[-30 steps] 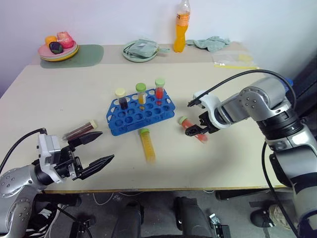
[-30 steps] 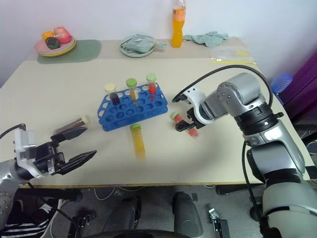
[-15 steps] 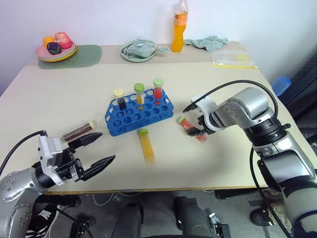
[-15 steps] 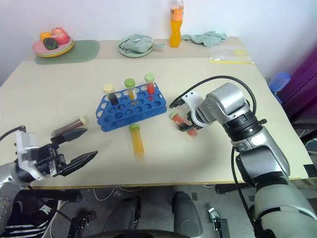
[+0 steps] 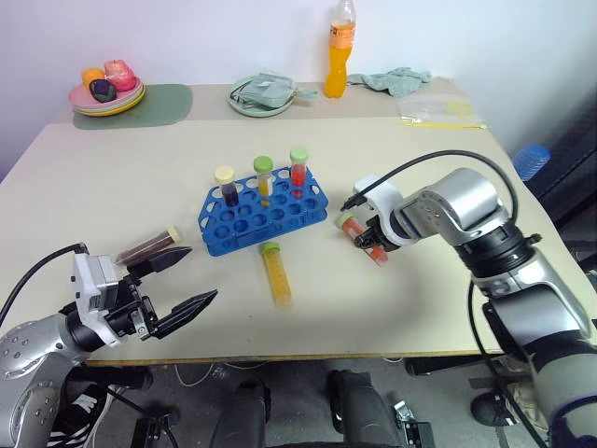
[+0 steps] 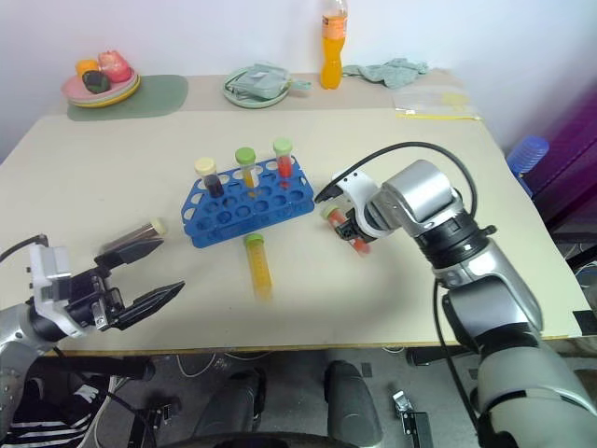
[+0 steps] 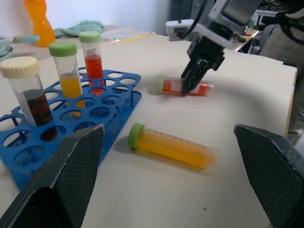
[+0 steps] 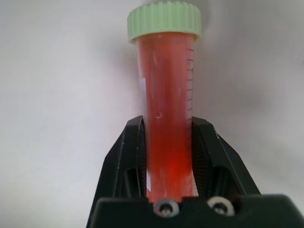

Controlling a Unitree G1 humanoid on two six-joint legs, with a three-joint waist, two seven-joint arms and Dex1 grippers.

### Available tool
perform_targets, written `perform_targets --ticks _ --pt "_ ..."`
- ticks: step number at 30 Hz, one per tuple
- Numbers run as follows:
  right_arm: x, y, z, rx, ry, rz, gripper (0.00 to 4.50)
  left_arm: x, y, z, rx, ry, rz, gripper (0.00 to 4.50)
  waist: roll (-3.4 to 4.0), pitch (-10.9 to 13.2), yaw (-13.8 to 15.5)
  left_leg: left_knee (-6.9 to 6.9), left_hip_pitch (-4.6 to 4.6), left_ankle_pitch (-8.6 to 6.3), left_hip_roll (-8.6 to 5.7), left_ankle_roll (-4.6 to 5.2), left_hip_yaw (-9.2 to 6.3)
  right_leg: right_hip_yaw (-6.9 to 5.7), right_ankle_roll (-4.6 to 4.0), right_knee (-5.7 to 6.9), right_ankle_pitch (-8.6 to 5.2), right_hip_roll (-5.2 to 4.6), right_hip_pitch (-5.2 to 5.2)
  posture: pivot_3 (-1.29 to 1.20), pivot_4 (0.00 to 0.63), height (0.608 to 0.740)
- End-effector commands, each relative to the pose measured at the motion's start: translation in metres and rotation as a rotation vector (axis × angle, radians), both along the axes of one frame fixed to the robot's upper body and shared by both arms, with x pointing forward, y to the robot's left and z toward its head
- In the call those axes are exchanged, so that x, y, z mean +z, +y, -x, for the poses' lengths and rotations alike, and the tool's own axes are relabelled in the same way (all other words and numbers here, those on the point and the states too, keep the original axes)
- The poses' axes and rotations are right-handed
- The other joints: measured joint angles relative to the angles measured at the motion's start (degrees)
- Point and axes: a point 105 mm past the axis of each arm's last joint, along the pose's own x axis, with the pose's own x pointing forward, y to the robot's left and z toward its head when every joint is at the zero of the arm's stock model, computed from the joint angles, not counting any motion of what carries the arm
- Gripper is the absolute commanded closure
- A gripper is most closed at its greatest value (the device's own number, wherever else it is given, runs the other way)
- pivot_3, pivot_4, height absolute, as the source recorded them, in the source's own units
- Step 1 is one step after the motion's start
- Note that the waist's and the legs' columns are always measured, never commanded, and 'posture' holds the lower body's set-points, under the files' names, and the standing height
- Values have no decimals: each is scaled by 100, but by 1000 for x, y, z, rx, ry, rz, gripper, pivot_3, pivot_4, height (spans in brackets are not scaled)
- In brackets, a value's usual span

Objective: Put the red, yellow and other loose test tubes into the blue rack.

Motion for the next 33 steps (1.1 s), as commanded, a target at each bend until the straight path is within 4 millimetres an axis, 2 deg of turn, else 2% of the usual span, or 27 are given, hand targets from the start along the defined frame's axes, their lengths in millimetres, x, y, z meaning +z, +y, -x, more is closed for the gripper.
perform_targets --ticks 1,4,7,8,10,12,14,15,17,19,25,33 --pt "18 6 28 365 -60 -36 3705 13 5 1 -11 -44 -46 0 -6 -4 21 -2 -1 0 -2 -1 0 -1 12 -3 -7 -2 0 0 150 740" --pt "35 19 32 476 -171 -171 3705 20 11 -3 -2 -57 -51 0 -24 -14 -55 -14 9 -1 2 -1 1 -2 20 -9 -13 1 5 0 150 740" --pt "72 54 24 501 -532 -498 3705 24 11 -8 1 -79 -56 0 -24 -13 -141 -15 20 -1 25 -1 27 0 9 0 -4 9 0 0 150 740" --pt "80 59 25 493 -609 -590 3705 24 11 -9 0 -82 -55 0 -24 -13 -149 -16 21 -1 35 -1 34 1 6 4 -1 16 -4 0 150 740" --pt "75 65 18 376 -547 -735 3705 21 9 -10 -7 -78 -61 0 -20 -11 -144 -19 22 0 46 0 34 0 -2 9 4 28 -5 0 150 740" --pt "77 67 4 247 -660 -824 3705 20 9 -12 -14 -77 -64 0 -26 -15 -116 -17 20 0 46 -1 34 1 -18 10 15 28 -6 0 150 740" --pt "74 70 -5 187 -798 -824 3705 22 9 -13 -21 -82 -68 0 -31 -18 -75 -16 21 0 45 -1 34 0 -20 9 16 28 -5 0 150 740" --pt "66 74 -7 204 -870 -768 3705 25 11 -14 -14 -90 -59 0 -31 -18 -45 -15 20 0 45 -1 34 1 -20 8 16 27 -6 0 150 740" --pt "55 78 -15 137 -878 -813 3705 28 13 -16 -10 -99 -54 0 -31 -18 -20 -14 20 1 44 -2 35 1 -21 8 16 27 -6 0 150 740" --pt "53 83 -22 80 -890 -865 3705 28 15 -18 -7 -89 -43 0 -28 -16 -38 -15 22 1 45 -2 35 1 -24 9 17 27 -5 0 150 740" --pt "34 106 -26 85 -920 -860 3705 29 18 -21 -23 -90 -72 0 -23 -13 -42 -21 26 1 47 -2 35 2 -26 11 18 31 -7 0 150 740" --pt "11 103 -39 28 -916 -831 3705 35 16 -19 -28 -89 -87 0 -22 -12 -42 -20 27 1 47 -2 35 3 -27 12 18 31 -7 0 150 740"
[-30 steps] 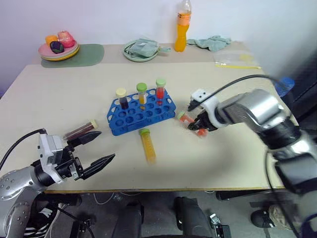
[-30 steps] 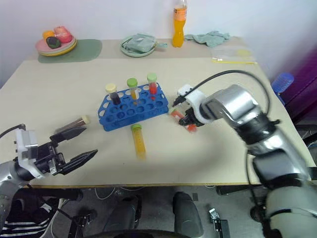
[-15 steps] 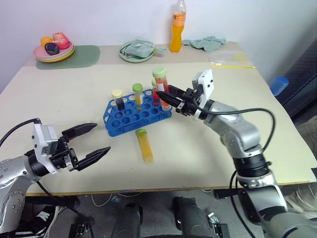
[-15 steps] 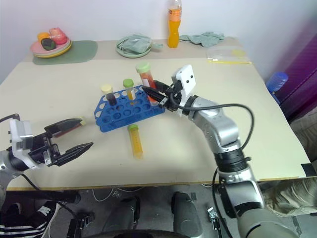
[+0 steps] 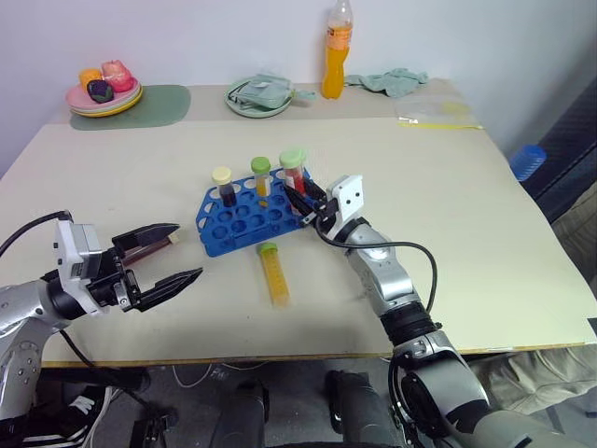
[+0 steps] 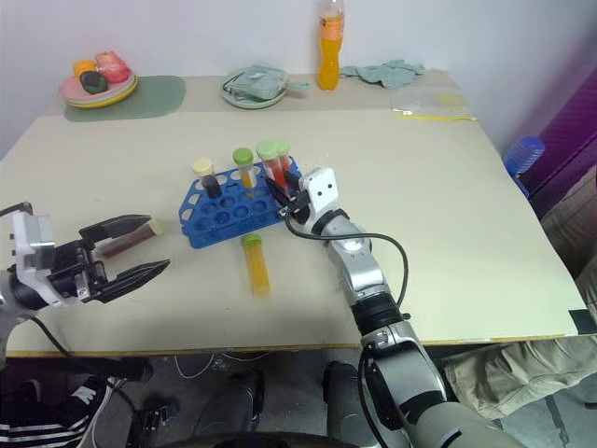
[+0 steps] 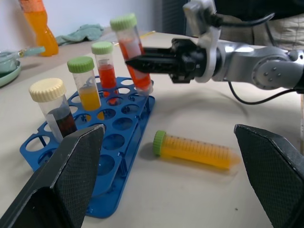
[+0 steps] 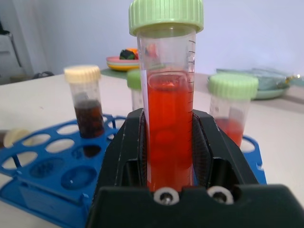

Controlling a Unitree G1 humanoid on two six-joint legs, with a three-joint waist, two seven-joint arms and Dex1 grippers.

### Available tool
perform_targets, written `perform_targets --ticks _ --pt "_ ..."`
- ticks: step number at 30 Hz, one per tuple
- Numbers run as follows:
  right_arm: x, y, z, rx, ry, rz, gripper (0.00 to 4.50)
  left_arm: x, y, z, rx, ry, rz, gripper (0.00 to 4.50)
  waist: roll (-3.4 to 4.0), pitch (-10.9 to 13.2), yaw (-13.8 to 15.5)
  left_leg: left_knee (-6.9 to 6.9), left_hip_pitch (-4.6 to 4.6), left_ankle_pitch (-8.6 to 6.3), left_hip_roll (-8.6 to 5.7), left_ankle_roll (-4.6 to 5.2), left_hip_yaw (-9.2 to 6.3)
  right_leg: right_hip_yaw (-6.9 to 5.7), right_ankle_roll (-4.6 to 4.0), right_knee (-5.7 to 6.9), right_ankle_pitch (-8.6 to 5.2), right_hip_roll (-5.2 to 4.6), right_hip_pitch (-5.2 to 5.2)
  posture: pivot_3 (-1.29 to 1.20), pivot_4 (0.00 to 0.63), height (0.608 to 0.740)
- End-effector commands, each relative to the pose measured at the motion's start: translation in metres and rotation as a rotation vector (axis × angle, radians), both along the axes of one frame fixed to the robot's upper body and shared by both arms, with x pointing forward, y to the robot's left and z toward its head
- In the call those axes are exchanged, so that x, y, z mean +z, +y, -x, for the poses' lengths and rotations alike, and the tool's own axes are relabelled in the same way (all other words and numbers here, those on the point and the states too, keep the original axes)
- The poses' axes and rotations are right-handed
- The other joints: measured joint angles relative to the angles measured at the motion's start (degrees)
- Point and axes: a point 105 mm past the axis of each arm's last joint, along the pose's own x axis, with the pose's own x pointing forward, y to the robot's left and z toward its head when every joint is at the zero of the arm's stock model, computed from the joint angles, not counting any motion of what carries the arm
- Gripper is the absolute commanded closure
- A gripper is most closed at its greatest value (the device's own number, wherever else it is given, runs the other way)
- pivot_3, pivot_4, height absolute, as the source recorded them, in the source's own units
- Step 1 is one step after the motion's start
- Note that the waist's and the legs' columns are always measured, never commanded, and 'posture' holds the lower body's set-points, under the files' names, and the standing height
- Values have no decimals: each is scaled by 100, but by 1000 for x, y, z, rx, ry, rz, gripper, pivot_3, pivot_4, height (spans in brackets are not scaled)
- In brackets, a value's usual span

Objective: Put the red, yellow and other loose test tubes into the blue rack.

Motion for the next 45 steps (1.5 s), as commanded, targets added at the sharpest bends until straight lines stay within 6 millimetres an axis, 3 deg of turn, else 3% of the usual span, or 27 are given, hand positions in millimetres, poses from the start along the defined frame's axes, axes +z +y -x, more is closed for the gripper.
perform_targets --ticks 1,10,19,36,43,45 --pt "12 -2 -7 -24 -51 -25 3705 13 -1 3 -1 -41 -22 0 0 0 -3 0 0 0 0 0 0 0 0 2 0 0 0 0 150 740" --pt "4 -1 -14 -33 -27 -30 3705 16 -4 4 8 -41 -28 0 0 -1 -8 -1 5 0 0 0 0 2 0 5 0 1 2 0 150 740" --pt "-2 -19 -17 -62 -7 -44 3705 15 -1 5 16 -41 -24 0 0 -1 -4 -1 11 0 0 0 0 2 -1 7 0 1 6 0 150 740" --pt "-5 -3 -14 -83 10 -92 3705 11 -3 -3 -5 -44 -6 0 0 -1 -17 -1 16 0 1 0 1 4 -1 12 -1 2 7 0 150 740" --pt "-7 -2 -14 -77 20 -135 3705 8 6 0 5 -39 -10 0 3 1 -96 -5 16 0 3 0 1 4 -1 13 -1 6 6 0 150 740" --pt "-9 -1 -9 -20 41 -176 2667 7 7 0 7 -40 -13 0 3 1 -110 -6 17 0 4 0 0 4 -1 14 -1 6 6 0 150 740"
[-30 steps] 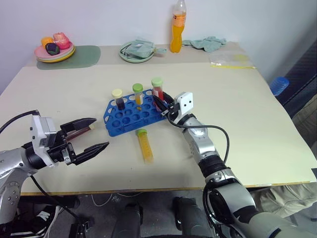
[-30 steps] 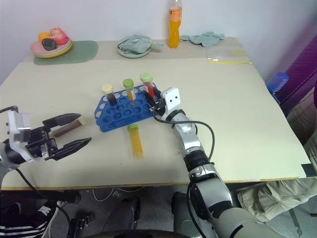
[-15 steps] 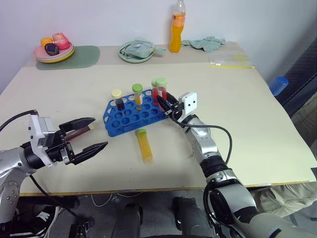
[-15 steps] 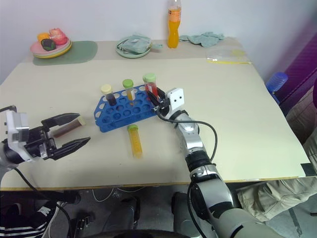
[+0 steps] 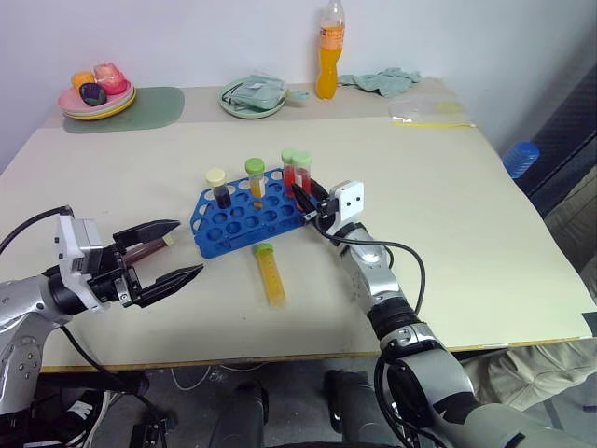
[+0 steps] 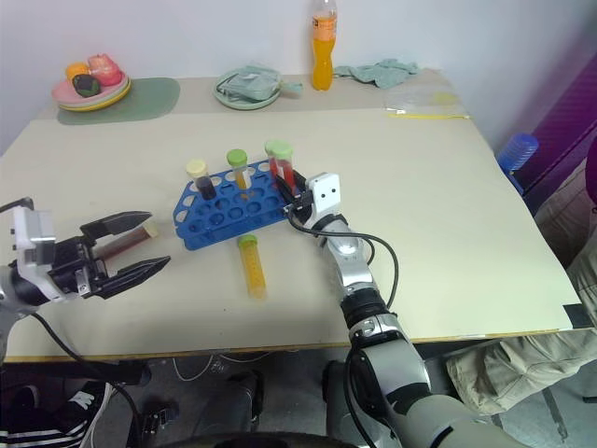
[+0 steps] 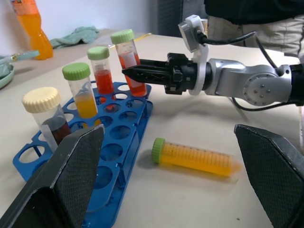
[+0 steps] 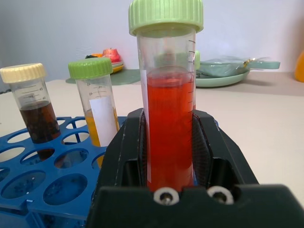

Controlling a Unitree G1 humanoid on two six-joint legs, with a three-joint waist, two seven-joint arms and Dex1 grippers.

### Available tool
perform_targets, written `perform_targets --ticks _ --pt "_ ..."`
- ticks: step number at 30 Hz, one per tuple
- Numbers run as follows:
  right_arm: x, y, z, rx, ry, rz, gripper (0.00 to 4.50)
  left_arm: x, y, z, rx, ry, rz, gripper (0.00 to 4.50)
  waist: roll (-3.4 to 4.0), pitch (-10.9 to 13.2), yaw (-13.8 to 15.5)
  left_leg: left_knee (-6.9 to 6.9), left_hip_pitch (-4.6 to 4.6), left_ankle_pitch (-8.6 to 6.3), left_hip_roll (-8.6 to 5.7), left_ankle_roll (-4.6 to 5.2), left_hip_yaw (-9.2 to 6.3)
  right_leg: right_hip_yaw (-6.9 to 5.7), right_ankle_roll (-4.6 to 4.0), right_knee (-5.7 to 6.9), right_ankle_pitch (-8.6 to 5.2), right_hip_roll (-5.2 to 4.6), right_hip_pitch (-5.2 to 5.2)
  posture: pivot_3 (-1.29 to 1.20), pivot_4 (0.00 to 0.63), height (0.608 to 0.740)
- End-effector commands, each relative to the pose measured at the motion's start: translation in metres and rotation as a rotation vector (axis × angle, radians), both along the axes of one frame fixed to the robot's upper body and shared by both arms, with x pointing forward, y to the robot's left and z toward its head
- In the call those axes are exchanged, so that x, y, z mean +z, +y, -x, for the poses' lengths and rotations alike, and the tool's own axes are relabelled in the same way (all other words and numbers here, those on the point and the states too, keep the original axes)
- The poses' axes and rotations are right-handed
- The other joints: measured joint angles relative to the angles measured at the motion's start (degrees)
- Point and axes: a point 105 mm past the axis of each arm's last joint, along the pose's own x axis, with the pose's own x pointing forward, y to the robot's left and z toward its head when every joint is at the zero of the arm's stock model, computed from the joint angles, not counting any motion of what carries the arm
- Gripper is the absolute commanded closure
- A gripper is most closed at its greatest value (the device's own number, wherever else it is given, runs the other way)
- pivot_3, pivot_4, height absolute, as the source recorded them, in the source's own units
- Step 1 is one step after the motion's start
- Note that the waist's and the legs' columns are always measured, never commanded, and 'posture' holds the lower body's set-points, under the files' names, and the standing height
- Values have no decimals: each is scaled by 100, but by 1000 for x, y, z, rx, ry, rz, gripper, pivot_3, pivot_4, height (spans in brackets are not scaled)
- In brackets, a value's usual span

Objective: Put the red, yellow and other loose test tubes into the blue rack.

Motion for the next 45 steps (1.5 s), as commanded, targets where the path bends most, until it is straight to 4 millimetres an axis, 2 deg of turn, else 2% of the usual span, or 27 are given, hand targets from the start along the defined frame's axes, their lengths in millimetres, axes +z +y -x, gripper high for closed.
perform_targets --ticks 1,5,6,9,11,16,19,22,28,31,34,36,40,45 --pt "7 5 8 89 -16 -83 2221 7 6 3 15 -46 -24 0 -1 -1 -15 0 0 0 0 0 0 0 0 0 0 0 0 0 150 740" --pt "14 3 12 86 -85 37 162 1 9 5 19 -40 -21 0 2 1 -31 0 0 0 1 0 0 0 0 0 0 1 0 0 150 740" --pt "16 1 13 93 -97 58 25 0 9 6 19 -39 -19 0 4 2 -27 -1 0 0 1 0 0 0 0 1 0 1 0 0 150 740" --pt "23 -13 18 77 -112 108 25 -3 9 8 18 -39 -14 0 2 1 -15 0 -1 0 1 0 0 1 0 0 0 1 0 0 150 740" --pt "28 -31 24 52 -109 123 25 -4 9 9 21 -39 -1 0 1 1 4 0 -1 0 1 0 0 1 -1 -1 -1 1 0 0 150 740" --pt "26 -69 48 81 -33 242 25 -11 8 11 20 -30 4 0 1 0 83 3 -4 0 1 0 2 3 -1 -5 -2 0 0 0 150 740" --pt "28 -83 61 118 27 294 25 -13 7 11 18 -25 8 0 1 1 99 4 -2 0 1 0 4 4 -2 -4 -2 0 0 0 150 740" --pt "42 -92 71 175 30 332 25 -16 4 11 13 -10 9 0 0 0 110 6 -1 0 2 0 6 5 -2 -4 -2 0 0 0 150 740" --pt "59 -100 103 413 81 413 25 -15 -5 13 -20 -10 -36 0 0 0 136 9 -9 0 2 1 7 5 -1 -12 -2 -1 2 0 150 740" --pt "69 -102 102 435 116 394 25 -17 -6 12 -4 16 -32 0 -2 -1 126 10 -9 -1 2 1 7 5 0 -13 -3 -2 2 0 150 740" --pt "67 -101 101 441 105 463 25 -31 -10 8 62 165 -40 0 -1 0 119 11 -6 -1 3 1 7 5 3 -10 -4 -2 2 0 150 740" --pt "69 -98 103 462 113 450 25 -39 -16 6 129 209 -126 0 -3 0 124 9 -8 -1 3 1 7 5 9 -11 -8 -2 2 0 150 740" --pt "72 -95 103 474 103 445 25 -26 -39 11 88 192 -67 0 -4 0 152 13 -13 -1 2 1 8 5 9 -15 -6 -3 2 0 150 740" --pt "69 -95 100 454 106 437 25 -25 -32 14 80 180 -93 0 -3 -1 133 12 -10 -1 2 1 8 4 -1 -13 -1 -2 2 0 150 740"
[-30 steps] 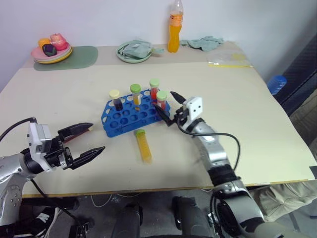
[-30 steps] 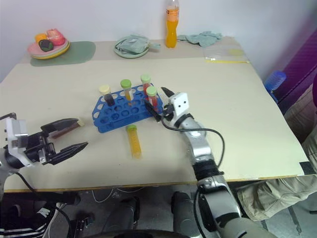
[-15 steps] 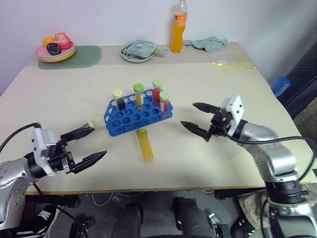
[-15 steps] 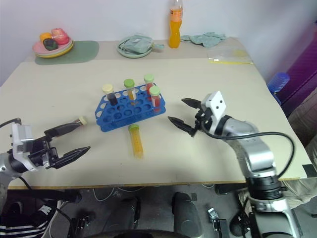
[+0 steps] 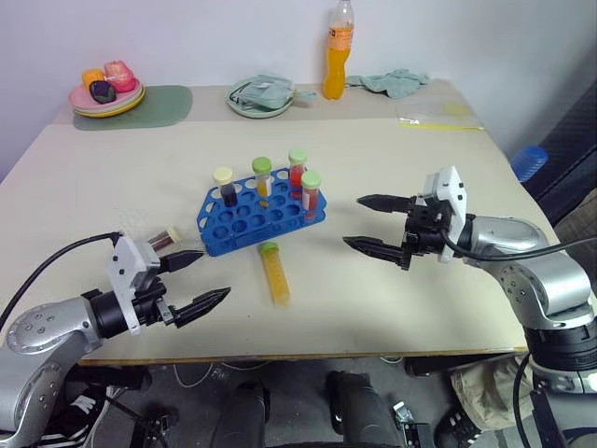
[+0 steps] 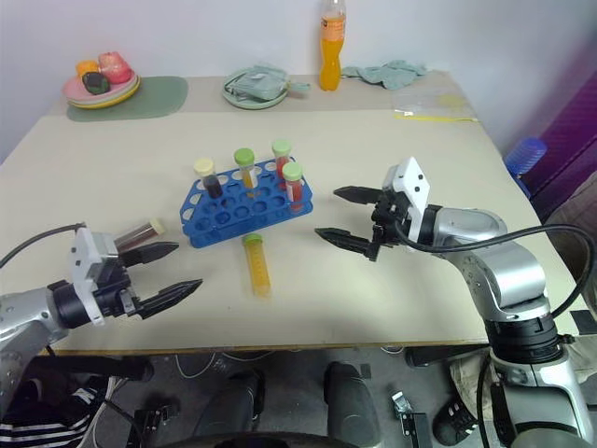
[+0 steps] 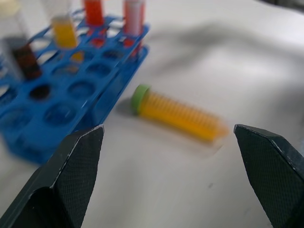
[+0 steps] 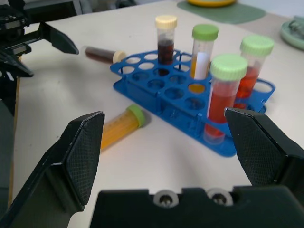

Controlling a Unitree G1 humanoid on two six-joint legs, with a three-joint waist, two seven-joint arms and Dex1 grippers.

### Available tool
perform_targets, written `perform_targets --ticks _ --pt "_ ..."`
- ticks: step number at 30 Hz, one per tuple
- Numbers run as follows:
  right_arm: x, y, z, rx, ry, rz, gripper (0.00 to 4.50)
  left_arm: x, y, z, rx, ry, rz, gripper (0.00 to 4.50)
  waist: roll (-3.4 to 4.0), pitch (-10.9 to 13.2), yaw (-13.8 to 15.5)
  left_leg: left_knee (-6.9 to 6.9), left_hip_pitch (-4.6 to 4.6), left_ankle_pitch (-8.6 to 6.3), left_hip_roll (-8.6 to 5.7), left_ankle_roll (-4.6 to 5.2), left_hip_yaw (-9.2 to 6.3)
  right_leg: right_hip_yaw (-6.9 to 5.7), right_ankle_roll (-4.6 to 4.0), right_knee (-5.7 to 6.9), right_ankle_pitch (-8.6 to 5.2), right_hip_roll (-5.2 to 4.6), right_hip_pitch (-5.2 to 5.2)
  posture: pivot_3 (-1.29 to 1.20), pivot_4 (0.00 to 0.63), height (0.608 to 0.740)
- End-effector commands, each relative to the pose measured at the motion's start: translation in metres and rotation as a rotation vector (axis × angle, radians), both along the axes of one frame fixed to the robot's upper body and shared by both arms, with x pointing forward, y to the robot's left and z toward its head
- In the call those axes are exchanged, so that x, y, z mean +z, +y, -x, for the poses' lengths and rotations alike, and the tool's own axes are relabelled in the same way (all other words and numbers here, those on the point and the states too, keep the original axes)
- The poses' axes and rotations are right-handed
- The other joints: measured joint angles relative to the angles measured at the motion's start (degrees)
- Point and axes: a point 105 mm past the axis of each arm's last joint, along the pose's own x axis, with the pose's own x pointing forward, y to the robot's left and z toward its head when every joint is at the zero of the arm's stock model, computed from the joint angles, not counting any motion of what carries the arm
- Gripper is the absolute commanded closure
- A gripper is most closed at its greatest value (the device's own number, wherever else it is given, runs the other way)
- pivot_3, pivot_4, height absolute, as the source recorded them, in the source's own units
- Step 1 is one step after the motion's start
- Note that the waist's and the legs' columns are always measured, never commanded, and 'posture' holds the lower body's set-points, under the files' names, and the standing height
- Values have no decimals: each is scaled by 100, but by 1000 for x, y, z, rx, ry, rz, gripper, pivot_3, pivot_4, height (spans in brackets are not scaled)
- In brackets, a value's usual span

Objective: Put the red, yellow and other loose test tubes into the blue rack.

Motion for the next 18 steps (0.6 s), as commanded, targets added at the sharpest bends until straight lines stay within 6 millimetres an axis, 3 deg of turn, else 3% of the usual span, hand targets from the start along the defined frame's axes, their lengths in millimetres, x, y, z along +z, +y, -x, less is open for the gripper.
perform_targets --ticks 1,6,13,16,18 --pt "8 1 2 8 -46 -12 25 4 5 4 -14 -15 -22 0 0 0 -11 0 0 0 0 0 1 0 0 0 0 0 0 0 150 740" --pt "6 -11 1 11 -54 18 25 -11 14 -9 184 112 -36 0 0 0 16 1 -1 0 0 0 1 0 7 0 -4 0 0 0 150 740" --pt "5 -19 -3 26 -45 41 25 -14 -10 -22 322 238 -3 0 -3 -1 37 8 0 0 -1 0 1 0 4 3 2 -1 6 0 150 740" --pt "2 -12 -1 39 -41 27 25 -17 -46 -23 327 321 104 0 -6 -4 41 9 4 0 -2 0 1 1 9 6 6 -1 9 0 150 740" --pt "1 -9 -1 42 -41 21 25 -26 -55 -21 357 377 74 0 -15 -7 26 13 5 0 -4 -1 -1 0 21 7 12 -3 14 0 150 740"
